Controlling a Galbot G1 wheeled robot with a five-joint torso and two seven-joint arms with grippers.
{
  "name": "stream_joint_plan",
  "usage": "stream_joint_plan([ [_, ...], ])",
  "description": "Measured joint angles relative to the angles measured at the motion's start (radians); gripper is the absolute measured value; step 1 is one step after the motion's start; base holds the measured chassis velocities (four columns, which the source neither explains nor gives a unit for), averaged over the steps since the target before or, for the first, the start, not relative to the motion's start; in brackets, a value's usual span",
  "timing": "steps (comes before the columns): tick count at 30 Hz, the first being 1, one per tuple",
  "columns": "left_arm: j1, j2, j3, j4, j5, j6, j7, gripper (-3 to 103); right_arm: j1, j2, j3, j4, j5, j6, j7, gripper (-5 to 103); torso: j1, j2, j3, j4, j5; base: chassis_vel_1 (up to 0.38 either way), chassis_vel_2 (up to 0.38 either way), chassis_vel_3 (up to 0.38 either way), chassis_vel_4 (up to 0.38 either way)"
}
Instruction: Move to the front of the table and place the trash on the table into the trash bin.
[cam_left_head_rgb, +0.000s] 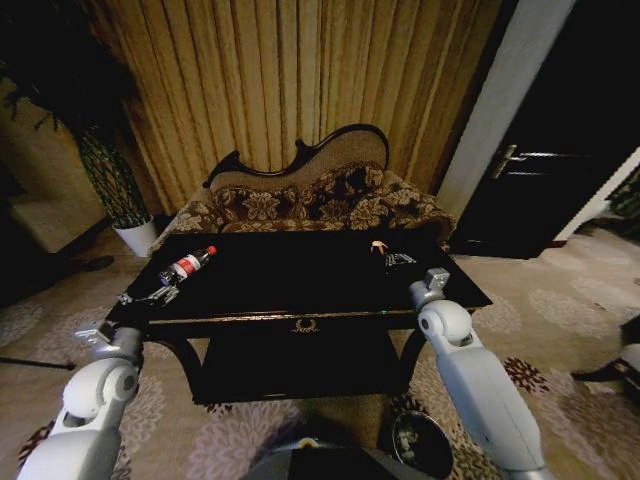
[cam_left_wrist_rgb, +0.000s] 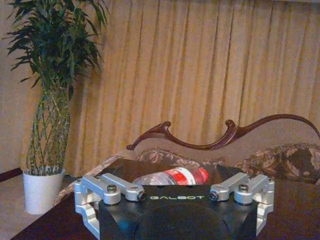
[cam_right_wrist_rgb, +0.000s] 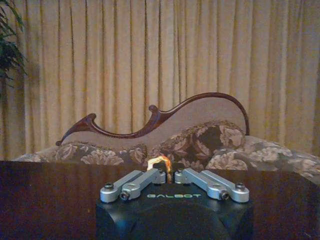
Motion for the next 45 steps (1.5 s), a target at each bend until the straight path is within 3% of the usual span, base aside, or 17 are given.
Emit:
stream_joint_plan([
  [17,0.01,-0.013,-0.01,-0.032,0.005,0.027,-0.003,100,-0.054,0.013,0.039,0.022,-0.035,0.025,0.0,4,-0.001,0.0,0.0,-0.0001,0.0,0.164,-0.161,-0.153,0.159],
  [26,0.001,-0.008,-0.035,-0.075,-0.001,0.117,-0.031,100,-0.094,0.038,0.056,0.029,-0.069,0.041,0.0,4,0.0,0.0,0.0,-0.0001,0.0001,0.128,-0.119,-0.123,0.115],
  [37,0.003,-0.018,-0.027,-0.06,0.013,0.089,-0.019,100,-0.131,0.042,0.076,-0.006,-0.118,0.061,0.0,4,-0.001,0.0,0.0,0.0002,-0.0001,0.083,-0.091,-0.079,0.078],
  [45,0.009,-0.055,-0.021,-0.076,0.026,0.079,-0.013,100,-0.229,0.034,0.111,-0.224,-0.198,0.065,0.0,4,0.0,0.0,0.0,-0.0006,0.0001,0.0,0.0,0.0,0.0],
])
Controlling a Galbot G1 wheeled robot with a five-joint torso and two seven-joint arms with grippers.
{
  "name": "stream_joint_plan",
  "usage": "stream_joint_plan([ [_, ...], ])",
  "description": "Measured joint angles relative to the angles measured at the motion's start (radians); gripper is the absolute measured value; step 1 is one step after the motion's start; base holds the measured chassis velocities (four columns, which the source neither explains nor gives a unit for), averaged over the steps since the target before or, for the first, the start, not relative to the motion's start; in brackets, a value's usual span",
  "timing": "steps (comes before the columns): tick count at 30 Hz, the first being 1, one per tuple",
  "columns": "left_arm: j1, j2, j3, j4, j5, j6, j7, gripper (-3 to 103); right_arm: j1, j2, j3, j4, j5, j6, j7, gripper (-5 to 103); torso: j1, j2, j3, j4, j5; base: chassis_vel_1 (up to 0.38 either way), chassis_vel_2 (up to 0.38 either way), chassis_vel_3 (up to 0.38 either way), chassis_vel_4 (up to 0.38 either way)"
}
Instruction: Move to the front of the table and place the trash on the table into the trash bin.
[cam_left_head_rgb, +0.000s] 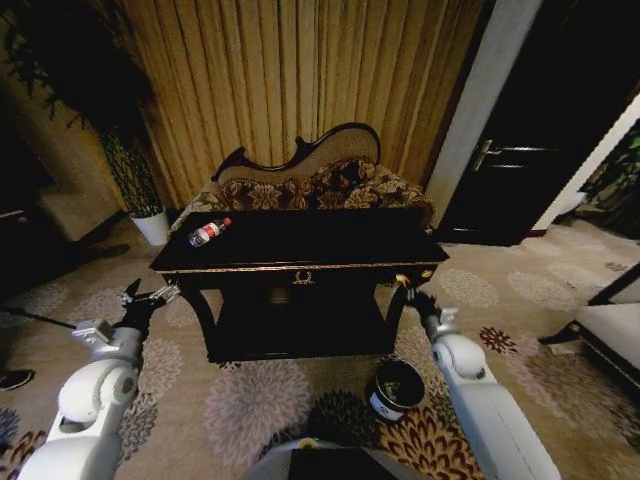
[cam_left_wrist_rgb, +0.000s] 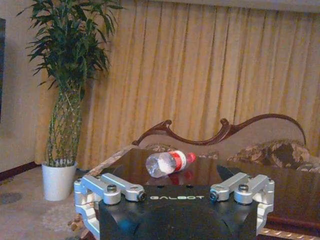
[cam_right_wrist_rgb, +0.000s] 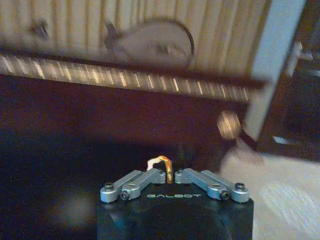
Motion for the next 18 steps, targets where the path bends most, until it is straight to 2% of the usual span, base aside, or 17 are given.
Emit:
stream_joint_plan([
  [4,0.009,-0.011,0.004,-0.002,0.005,-0.013,0.001,100,-0.012,0.007,0.006,-0.098,-0.058,0.0,0.0,4,-0.001,0.0,0.0,0.0006,0.0,0.0,0.0,0.0,0.0],
  [10,0.015,-0.019,0.001,-0.004,0.008,-0.024,0.006,100,-0.024,-0.01,-0.012,-0.154,-0.098,-0.028,0.0,4,-0.001,0.0,0.0,0.0007,-0.0002,0.0,0.0,0.0,0.0],
  [14,0.021,-0.038,0.0,0.001,0.013,-0.035,0.014,100,-0.022,-0.009,-0.054,-0.25,-0.195,-0.06,0.0,4,-0.001,0.0,0.0,0.0006,-0.0001,0.0,0.0,0.0,0.0],
  [16,0.023,-0.04,0.0,0.003,0.014,-0.037,0.014,100,-0.021,-0.007,-0.06,-0.265,-0.209,-0.062,0.0,4,-0.001,0.0,0.0,0.0007,-0.0001,0.0,0.0,0.0,0.0],
  [18,0.028,-0.053,0.008,0.022,0.034,-0.054,0.018,100,-0.006,0.014,-0.085,-0.334,-0.268,-0.067,0.0,4,-0.001,0.0,0.0,0.0005,-0.0003,0.0,0.0,0.0,0.0],
])
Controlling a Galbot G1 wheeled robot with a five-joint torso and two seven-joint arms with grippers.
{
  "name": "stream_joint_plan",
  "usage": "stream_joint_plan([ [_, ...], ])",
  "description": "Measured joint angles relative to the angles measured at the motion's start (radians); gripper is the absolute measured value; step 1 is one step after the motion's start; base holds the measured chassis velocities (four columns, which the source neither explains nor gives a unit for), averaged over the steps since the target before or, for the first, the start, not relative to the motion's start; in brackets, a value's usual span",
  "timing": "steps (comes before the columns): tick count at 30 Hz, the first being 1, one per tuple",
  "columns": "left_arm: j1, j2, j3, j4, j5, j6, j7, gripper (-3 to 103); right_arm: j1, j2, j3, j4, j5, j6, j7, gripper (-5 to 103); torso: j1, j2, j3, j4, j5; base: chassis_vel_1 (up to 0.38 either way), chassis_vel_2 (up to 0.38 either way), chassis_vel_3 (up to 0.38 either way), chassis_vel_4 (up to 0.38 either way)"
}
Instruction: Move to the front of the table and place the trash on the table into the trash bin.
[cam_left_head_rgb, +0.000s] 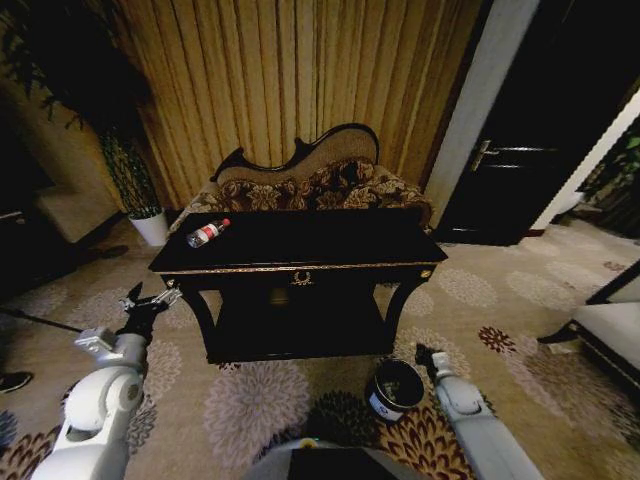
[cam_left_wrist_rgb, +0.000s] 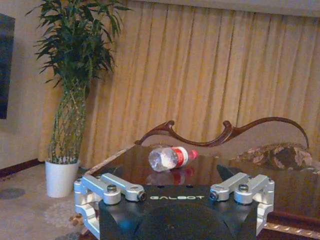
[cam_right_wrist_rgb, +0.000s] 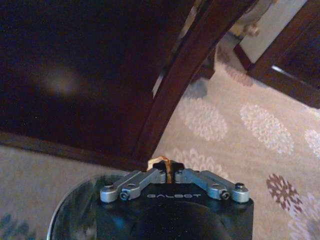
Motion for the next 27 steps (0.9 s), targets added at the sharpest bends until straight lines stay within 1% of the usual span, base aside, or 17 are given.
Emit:
stream_joint_plan([
  [3,0.001,-0.006,0.002,0.004,0.007,-0.003,0.0,100,0.012,0.012,-0.013,-0.034,-0.016,-0.001,0.0,4,0.0,0.0,0.0,0.0,0.0,0.0,0.0,0.0,0.0],
  [6,0.004,-0.018,-0.002,0.0,0.01,-0.005,0.001,100,0.052,0.044,-0.03,-0.113,-0.046,0.006,0.0,4,0.0,0.0,0.0,0.0,0.0001,0.0,0.0,0.0,0.0],
  [9,0.003,-0.02,-0.009,-0.003,0.01,-0.005,0.001,100,0.076,0.06,-0.035,-0.148,-0.058,0.01,0.0,4,0.0,0.0,0.0,0.0003,0.0003,0.0,0.0,0.0,0.0],
  [14,0.004,-0.019,-0.016,-0.006,0.01,-0.005,0.002,100,0.097,0.07,-0.046,-0.176,-0.071,0.01,0.0,4,0.0,0.0,0.0,0.0001,0.0,0.0,0.0,0.0,0.0],
  [15,0.004,-0.018,-0.017,-0.007,0.009,-0.005,0.002,100,0.1,0.072,-0.048,-0.179,-0.073,0.009,0.0,2,0.0,0.0,0.0,0.0001,0.0,0.0,0.0,0.0,0.0],
  [16,0.004,-0.017,-0.019,-0.008,0.009,-0.005,0.002,100,0.101,0.073,-0.05,-0.18,-0.074,0.008,0.0,7,0.0,0.0,0.0,0.0001,0.0001,0.0,0.0,0.0,0.0],
  [17,0.004,-0.017,-0.019,-0.008,0.009,-0.005,0.002,100,0.101,0.073,-0.05,-0.18,-0.074,0.008,0.0,7,0.0,0.0,0.0,0.0001,0.0001,0.0,0.0,0.0,0.0],
  [19,0.004,-0.016,-0.02,-0.008,0.009,-0.005,0.005,100,0.102,0.075,-0.054,-0.179,-0.077,0.005,0.0,18,0.0,0.0,0.0,0.0,0.0001,0.0,0.0,0.0,0.0],
  [20,0.004,-0.016,-0.02,-0.008,0.009,-0.005,0.005,100,0.102,0.075,-0.054,-0.179,-0.077,0.005,0.0,18,0.0,0.0,0.0,0.0,0.0001,0.0,0.0,0.0,0.0],
  [22,0.004,-0.015,-0.02,-0.007,0.008,-0.009,0.016,100,0.1,0.075,-0.056,-0.167,-0.078,0.004,0.0,29,0.0,0.0,0.0,0.0001,0.0001,0.0,0.0,0.0,0.0],
  [23,0.004,-0.015,-0.02,-0.007,0.008,-0.009,0.016,100,0.1,0.075,-0.056,-0.167,-0.078,0.004,0.0,29,0.0,0.0,0.0,0.0001,0.0001,0.0,0.0,0.0,0.0],
  [24,0.005,-0.015,-0.021,-0.004,0.007,-0.014,0.024,100,0.099,0.074,-0.056,-0.161,-0.078,0.004,0.0,34,0.0,0.0,0.0,0.0001,0.0001,0.0,0.0,0.0,0.0],
  [25,0.005,-0.015,-0.021,-0.004,0.007,-0.014,0.024,100,0.099,0.074,-0.056,-0.161,-0.078,0.004,0.0,34,0.0,0.0,0.0,0.0001,0.0001,0.0,0.0,0.0,0.0],
  [26,0.005,-0.015,-0.02,-0.004,0.007,-0.016,0.027,100,0.098,0.073,-0.056,-0.159,-0.078,0.004,0.0,40,0.0,0.0,0.0,0.0001,0.0,0.0,0.0,0.0,0.0],
  [27,0.004,-0.015,-0.019,-0.004,0.006,-0.017,0.028,100,0.098,0.072,-0.056,-0.157,-0.078,0.004,0.0,51,0.0,0.0,0.0,0.0,0.0001,0.0,0.0,0.0,0.0],
])
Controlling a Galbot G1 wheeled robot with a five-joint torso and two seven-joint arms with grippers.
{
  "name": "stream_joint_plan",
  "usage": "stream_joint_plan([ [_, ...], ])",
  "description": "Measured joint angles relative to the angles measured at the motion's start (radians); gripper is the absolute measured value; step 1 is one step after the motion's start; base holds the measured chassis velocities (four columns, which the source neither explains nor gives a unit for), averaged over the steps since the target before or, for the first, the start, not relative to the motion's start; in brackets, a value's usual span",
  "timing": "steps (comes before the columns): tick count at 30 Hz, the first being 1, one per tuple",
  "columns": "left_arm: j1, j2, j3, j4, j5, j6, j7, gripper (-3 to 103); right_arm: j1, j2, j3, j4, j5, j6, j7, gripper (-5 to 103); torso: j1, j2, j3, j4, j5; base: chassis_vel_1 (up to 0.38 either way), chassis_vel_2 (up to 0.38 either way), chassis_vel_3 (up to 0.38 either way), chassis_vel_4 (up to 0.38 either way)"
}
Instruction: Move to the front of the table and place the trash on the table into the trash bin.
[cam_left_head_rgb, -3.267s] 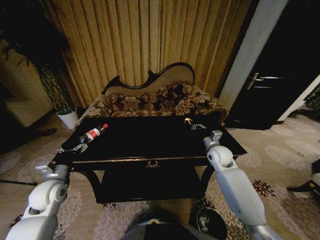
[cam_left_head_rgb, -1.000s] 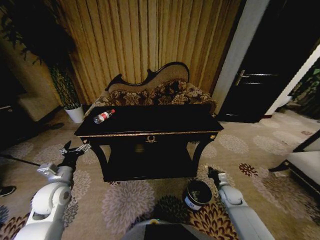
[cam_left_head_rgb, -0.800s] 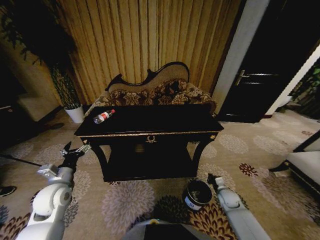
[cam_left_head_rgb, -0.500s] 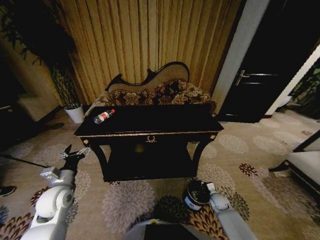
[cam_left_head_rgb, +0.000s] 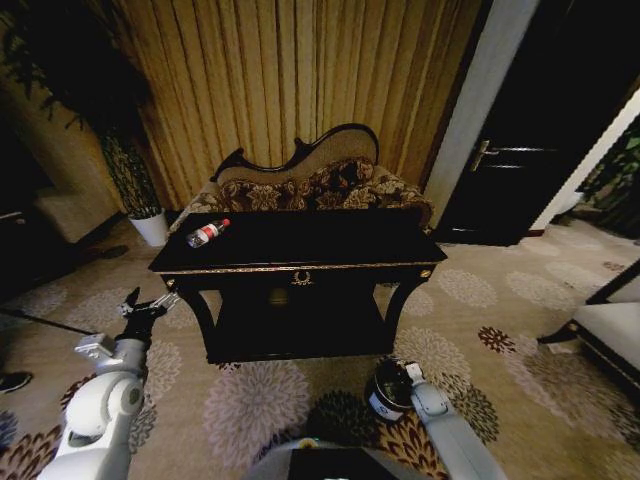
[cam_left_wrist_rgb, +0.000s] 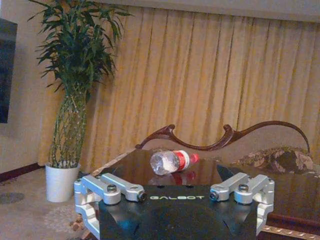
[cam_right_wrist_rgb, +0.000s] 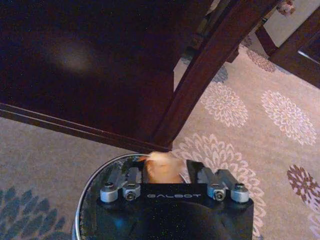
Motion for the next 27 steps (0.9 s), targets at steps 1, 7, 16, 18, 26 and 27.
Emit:
stream_joint_plan([
  [1,0.0,0.0,0.0,0.0,0.0,0.0,0.0,100,0.0,0.0,0.0,0.0,0.0,0.0,0.0,51,0.0,0.0,0.0,0.0,0.0,0.0,0.0,0.0,0.0],
  [7,-0.004,0.0,0.001,0.001,0.0,-0.001,0.0,100,-0.006,-0.002,0.001,0.012,0.002,0.001,0.0,73,0.0,0.0,0.0,0.0,0.0001,0.0,0.0,0.0,0.0],
  [16,-0.003,0.003,-0.004,0.002,-0.001,-0.001,-0.001,100,-0.01,0.006,0.044,0.234,0.258,0.083,0.0,99,0.0,0.0,0.0,0.0004,0.0005,0.0,0.0,0.0,0.0],
  [18,-0.003,0.005,-0.005,0.002,-0.001,-0.002,-0.002,100,-0.013,0.004,0.062,0.312,0.296,0.101,0.0,100,0.0,0.0,0.0,0.0005,-0.0001,0.0,0.0,0.0,0.0],
  [26,-0.002,0.011,-0.007,-0.005,0.002,-0.002,-0.006,100,-0.034,-0.021,0.087,0.678,0.439,0.105,0.001,100,0.0,0.0,0.0,0.0,0.0,0.0,0.0,0.0,0.0],
  [27,-0.003,0.013,-0.007,-0.005,0.003,-0.002,-0.008,100,-0.033,-0.023,0.081,0.713,0.458,0.097,0.0,100,0.0,0.0,0.0,0.0,0.0,0.0,0.0,0.0,0.0],
])
